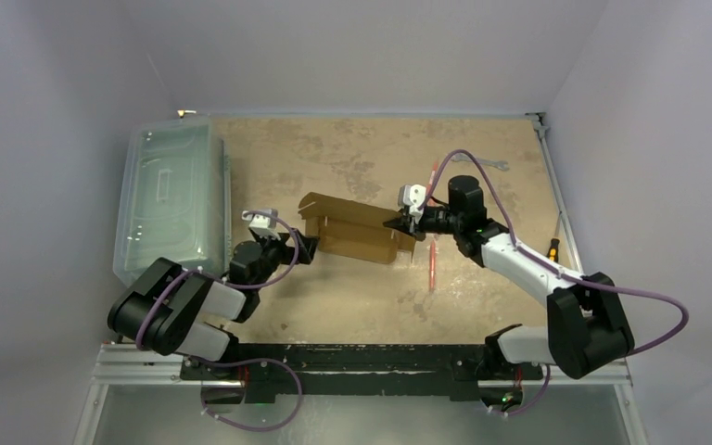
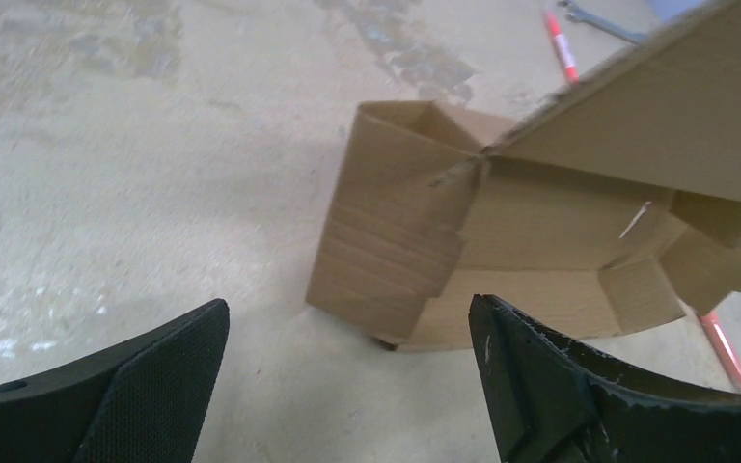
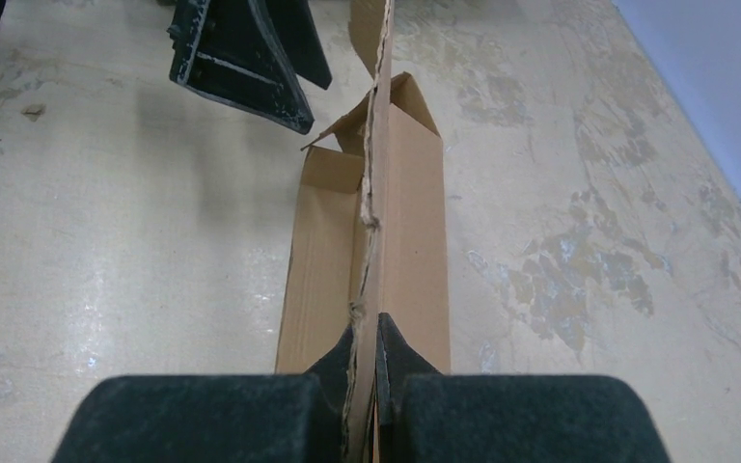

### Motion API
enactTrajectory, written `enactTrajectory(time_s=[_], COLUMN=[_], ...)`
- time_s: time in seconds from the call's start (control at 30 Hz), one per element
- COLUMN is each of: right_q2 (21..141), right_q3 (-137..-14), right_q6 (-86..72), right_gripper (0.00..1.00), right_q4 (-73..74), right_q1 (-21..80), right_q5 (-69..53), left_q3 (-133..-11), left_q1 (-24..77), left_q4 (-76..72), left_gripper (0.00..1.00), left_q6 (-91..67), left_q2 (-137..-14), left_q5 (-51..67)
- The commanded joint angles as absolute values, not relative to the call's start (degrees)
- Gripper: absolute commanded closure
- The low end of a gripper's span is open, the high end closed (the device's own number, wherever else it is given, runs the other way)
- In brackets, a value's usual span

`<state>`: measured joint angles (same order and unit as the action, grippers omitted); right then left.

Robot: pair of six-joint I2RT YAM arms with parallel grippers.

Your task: Fold the paper box

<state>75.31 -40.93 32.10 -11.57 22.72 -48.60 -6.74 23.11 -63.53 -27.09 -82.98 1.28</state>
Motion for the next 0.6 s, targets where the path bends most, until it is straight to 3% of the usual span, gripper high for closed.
enactTrajectory(time_s=[0.0, 0.57], right_q2=[75.8, 76.8], right_q3=[-43.1, -43.9], right_q6=[31.7, 31.6], right_gripper=[1.00, 1.00], right_q4=[-10.9, -10.0], right_q1=[22.4, 22.4], right_q5=[-48.5, -48.6], left_q3=[-6.5, -12.0], left_q1=[22.3, 17.5], left_q4=[-72.5, -79.0], left_gripper=[0.04, 0.03], left_q6=[-24.4, -24.0], left_q2=[-83.5, -94.7], left_q5=[7.9, 17.6])
